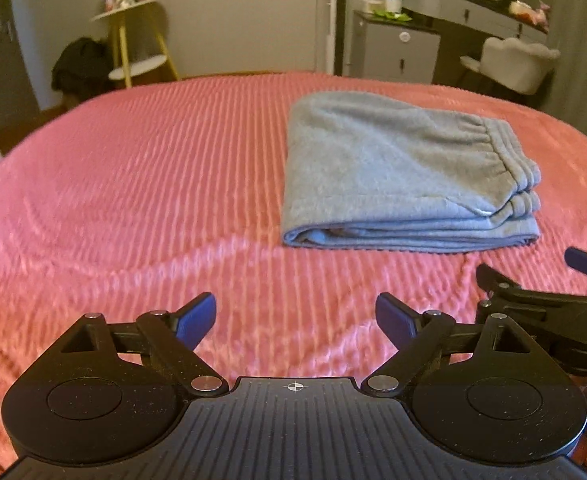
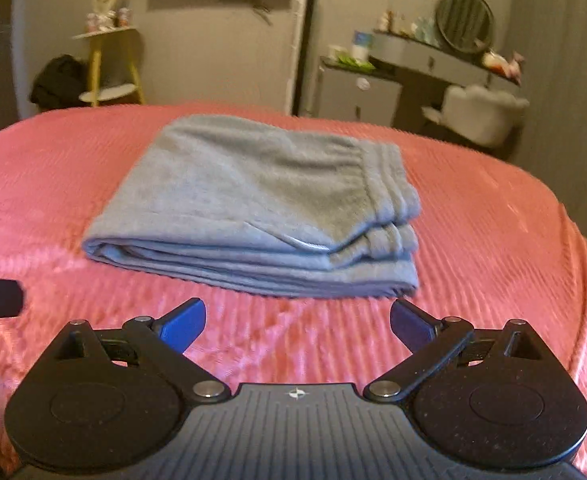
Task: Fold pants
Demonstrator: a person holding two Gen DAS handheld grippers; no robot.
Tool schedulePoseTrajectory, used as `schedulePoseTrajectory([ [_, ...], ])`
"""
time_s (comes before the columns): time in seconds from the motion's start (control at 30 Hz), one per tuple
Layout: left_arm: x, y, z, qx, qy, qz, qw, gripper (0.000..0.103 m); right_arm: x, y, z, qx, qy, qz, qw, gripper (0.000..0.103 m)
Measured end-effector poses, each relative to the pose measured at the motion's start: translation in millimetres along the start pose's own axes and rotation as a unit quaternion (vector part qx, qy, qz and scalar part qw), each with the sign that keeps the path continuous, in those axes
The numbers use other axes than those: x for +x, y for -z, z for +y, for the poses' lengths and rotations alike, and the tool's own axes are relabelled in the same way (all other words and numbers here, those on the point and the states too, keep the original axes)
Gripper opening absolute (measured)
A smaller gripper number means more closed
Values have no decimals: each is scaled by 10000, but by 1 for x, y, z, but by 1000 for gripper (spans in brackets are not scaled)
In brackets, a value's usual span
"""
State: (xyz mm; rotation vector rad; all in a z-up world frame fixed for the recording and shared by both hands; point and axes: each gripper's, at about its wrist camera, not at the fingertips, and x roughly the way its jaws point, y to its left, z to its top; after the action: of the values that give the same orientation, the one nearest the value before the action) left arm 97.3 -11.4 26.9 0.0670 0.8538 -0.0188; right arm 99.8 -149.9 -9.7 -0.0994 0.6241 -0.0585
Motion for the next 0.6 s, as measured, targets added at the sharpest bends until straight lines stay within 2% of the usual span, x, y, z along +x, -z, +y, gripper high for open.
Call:
schedulePoseTrajectory([
  [0.1,2,-1,1,-31,30,-61,10000,91,3,-1,-3,82,-2,-5,10000,99],
  [0.2,6,-3,-2,-54,46,-104,9999,91,6,-1,-13,388,-159,-11,9991,99],
  [0.4,19,-9,-13,96,100,-117,9998,92,13,2,-28,883,-170,-59,9959,99],
  [0.6,34,-15,-22,190,80,-28,9998,92,20,4,-39,1227,-186,-115,9922,99],
])
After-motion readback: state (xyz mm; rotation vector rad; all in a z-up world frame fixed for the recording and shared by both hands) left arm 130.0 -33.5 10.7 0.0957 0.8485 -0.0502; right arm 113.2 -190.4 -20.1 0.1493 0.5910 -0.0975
